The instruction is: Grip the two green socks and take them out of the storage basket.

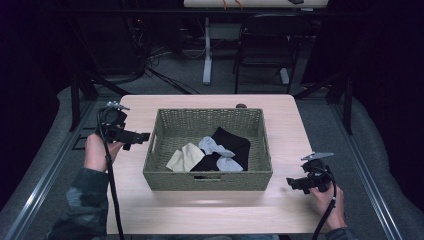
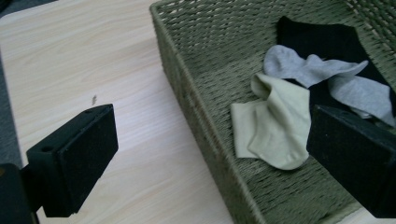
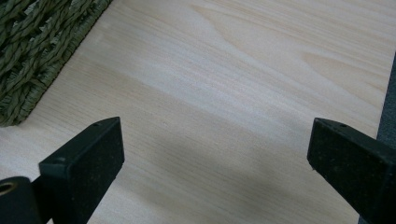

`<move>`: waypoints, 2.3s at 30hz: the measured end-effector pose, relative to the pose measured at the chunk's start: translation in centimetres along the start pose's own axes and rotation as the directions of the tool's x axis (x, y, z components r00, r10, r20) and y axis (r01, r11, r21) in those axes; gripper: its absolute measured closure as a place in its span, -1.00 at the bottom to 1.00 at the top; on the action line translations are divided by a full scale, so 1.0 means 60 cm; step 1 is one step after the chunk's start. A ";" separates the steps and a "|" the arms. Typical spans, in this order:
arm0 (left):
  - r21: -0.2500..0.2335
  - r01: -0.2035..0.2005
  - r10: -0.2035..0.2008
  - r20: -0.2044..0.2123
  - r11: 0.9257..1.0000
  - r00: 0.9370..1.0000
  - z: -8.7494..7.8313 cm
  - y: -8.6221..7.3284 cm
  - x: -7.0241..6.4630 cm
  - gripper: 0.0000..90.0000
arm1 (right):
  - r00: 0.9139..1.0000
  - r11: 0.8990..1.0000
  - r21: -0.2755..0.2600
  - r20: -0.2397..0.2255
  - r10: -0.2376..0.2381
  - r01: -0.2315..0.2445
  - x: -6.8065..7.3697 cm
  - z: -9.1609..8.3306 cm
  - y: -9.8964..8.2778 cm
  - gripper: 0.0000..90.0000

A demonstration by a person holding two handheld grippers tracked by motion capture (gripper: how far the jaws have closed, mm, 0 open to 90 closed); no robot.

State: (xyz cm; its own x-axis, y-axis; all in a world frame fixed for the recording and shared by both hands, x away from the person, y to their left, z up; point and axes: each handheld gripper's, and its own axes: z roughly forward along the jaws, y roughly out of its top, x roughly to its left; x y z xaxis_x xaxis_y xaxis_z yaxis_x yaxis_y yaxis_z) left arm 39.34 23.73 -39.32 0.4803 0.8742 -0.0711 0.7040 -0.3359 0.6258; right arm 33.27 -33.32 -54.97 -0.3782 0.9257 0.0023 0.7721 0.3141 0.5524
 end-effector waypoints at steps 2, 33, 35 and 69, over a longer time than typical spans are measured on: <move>-0.005 0.000 0.000 0.005 1.000 1.000 0.003 0.004 -0.002 -0.96 | 1.000 1.000 -0.001 0.000 0.000 0.000 0.000 0.000 0.000 -0.93; 0.179 -0.171 0.149 0.129 0.969 0.980 0.154 0.067 -0.101 -0.91 | 1.000 1.000 -0.005 -0.004 0.001 -0.001 -0.001 0.000 0.000 -0.92; 0.197 -0.177 0.153 0.130 0.964 0.980 0.166 0.068 -0.104 -0.89 | 1.000 1.000 -0.007 -0.004 0.001 -0.001 -0.001 -0.001 0.000 -0.92; 0.393 -0.191 0.129 0.179 0.900 0.975 0.272 0.047 -0.110 0.50 | 1.000 1.000 -0.006 -0.005 -0.002 0.002 -0.002 -0.004 0.000 -0.91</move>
State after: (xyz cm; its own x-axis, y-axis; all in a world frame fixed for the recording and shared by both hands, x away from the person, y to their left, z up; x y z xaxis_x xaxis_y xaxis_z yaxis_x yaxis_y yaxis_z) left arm 46.70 11.31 -49.80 0.6531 0.7465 -0.1276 0.7469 -0.6070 0.2714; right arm 33.23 -33.49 -54.76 -0.3823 0.9240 0.0052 0.7681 0.3147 0.5576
